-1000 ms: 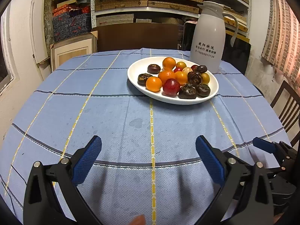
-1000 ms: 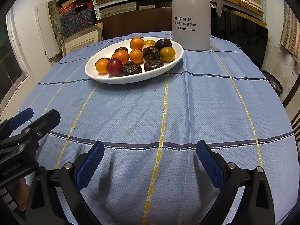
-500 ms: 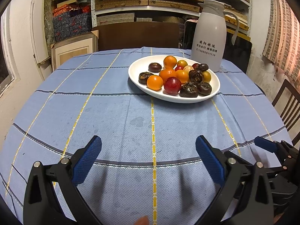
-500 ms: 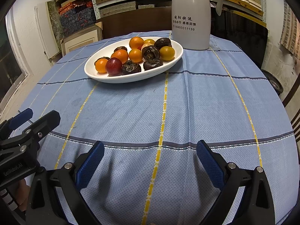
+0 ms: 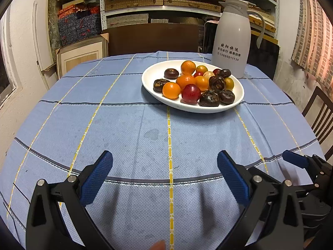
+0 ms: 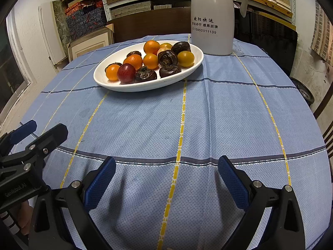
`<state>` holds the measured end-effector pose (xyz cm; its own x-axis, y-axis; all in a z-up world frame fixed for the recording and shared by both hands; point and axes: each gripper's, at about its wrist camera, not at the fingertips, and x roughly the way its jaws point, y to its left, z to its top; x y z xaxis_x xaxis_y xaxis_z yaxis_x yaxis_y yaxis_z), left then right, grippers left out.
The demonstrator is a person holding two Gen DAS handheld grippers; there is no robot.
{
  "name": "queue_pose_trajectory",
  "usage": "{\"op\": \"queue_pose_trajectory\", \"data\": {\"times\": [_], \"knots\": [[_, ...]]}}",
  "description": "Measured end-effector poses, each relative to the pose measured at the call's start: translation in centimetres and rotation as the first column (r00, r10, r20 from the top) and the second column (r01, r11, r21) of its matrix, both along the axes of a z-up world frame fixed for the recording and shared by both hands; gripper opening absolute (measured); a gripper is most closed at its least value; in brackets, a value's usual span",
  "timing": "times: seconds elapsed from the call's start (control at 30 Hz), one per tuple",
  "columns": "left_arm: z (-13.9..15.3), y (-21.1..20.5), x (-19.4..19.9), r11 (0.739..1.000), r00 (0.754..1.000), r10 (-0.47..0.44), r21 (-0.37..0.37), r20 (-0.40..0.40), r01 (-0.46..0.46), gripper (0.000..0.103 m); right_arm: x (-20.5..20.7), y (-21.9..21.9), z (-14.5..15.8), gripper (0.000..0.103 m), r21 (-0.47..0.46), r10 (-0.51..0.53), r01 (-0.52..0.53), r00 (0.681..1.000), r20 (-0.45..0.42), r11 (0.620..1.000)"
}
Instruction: Organize fruits
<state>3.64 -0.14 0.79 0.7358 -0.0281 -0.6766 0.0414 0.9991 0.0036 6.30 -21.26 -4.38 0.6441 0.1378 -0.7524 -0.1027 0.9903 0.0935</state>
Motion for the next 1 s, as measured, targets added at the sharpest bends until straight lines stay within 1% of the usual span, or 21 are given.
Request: {"op": "queue_pose_trajectory", "data": {"times": [0.67,1.0], "knots": [[-0.09,-0.02,0.03,1.0,1.0,-0.002,0.001,-0.006,0.002,0.099,0.06,0.03,0.08,0.099,-0.001,0.001,-0.001,1.0,-0.001,1.0],[-0.14,-0.71,-0.01,0.999,0.999,-0.043,0.001,-0.007,0.043,0.099,-0.04,0.16,-0.13,0.099,-0.007,0.003,-0.003,1.0,-0.003,1.0]]}}
